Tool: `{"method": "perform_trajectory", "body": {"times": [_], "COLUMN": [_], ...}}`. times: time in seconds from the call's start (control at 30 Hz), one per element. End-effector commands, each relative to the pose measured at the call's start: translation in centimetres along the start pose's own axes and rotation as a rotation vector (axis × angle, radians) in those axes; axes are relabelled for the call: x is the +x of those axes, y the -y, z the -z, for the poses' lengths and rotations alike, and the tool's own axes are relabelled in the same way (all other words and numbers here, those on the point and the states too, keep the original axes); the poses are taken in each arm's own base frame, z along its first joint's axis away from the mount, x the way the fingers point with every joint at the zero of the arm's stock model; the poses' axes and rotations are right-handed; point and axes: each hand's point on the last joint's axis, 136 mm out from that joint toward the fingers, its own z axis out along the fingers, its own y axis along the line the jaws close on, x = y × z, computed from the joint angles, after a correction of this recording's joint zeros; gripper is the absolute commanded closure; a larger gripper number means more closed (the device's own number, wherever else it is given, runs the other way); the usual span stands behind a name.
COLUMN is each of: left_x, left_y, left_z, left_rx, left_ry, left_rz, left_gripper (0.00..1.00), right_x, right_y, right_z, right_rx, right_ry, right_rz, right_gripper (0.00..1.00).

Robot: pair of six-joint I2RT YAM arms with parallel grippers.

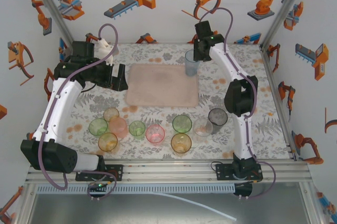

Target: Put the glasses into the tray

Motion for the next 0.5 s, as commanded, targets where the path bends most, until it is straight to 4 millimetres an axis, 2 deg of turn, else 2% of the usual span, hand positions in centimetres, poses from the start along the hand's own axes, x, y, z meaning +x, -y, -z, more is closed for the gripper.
{"method": "perform_trajectory", "body": {"times": [0.0,0.23,0.47], "left_x": [-0.2,-0.7,-0.1], "left_y": [0.8,0.5,0.5], "left_z": [0.9,1.5,1.9], "left_rx": [0.019,-0.012,-0.019], "left_ry": [0.014,0.017,-0.003], "left_rz": [-0.003,-0.034,-0.064], "left_gripper": [0.03,0.03,0.03], "right_x": [-1.0,-1.5,-2.2], "right_y": [0.2,0.4,0.4], "right_z": [1.4,2.9,4.9], "right_rx": [-0.008,-0.009,-0.025], "right_ry": [0.020,0.038,0.057], "right_rz": [-0.005,-0.001,0.016], "right_gripper": [0.59,0.52,0.49]}}
